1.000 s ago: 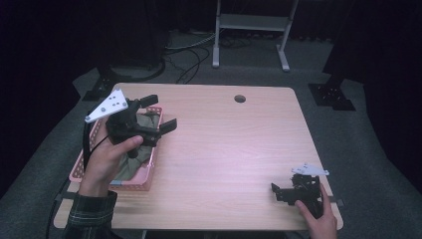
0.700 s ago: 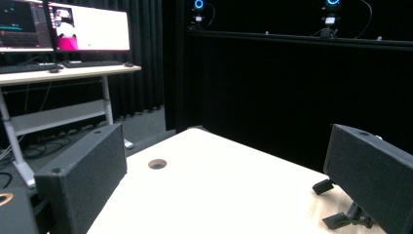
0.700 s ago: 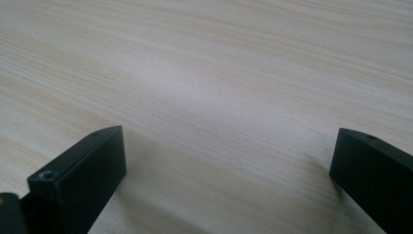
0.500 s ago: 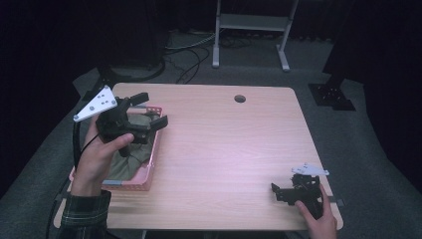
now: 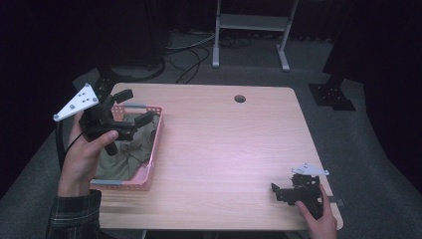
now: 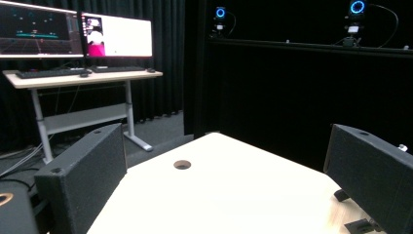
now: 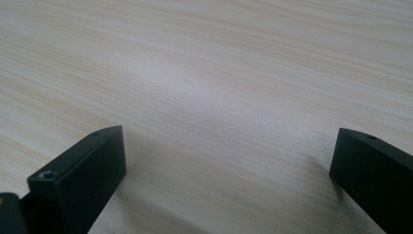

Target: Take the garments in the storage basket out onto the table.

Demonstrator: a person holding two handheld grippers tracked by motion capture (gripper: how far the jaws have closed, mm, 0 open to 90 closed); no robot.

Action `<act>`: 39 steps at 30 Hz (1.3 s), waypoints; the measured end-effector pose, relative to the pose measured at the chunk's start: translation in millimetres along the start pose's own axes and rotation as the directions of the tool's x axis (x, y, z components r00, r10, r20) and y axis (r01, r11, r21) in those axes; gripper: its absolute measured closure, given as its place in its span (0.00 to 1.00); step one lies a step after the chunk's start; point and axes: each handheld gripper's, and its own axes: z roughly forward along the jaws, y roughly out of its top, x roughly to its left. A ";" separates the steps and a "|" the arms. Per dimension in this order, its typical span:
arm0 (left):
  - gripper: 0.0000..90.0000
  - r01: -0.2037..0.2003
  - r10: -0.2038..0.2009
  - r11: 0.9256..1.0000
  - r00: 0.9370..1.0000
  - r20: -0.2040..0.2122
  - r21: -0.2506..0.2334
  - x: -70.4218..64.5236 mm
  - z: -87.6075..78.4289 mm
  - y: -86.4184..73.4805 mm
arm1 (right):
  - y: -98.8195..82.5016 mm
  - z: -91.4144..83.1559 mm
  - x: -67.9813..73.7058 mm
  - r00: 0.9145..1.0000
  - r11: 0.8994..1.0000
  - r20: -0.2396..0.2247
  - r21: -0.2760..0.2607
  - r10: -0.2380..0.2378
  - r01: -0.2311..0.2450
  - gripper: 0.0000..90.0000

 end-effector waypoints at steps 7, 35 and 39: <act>0.02 0.003 -0.003 1.000 1.000 -0.016 0.003 7.3 -8.2 -0.2 | 0.0 0.0 0.0 1.000 1.000 0.000 0.000 0.000 0.000 0.00; 0.02 -0.001 0.001 1.000 0.993 -0.118 -0.001 30.5 -37.1 -0.9 | 0.2 0.2 -0.2 1.000 1.000 0.001 0.000 0.001 -0.001 0.00; 0.02 -0.010 0.009 1.000 0.991 -0.133 -0.002 34.5 -41.5 -0.2 | 0.2 0.2 -0.1 1.000 1.000 0.001 0.000 0.002 -0.002 0.00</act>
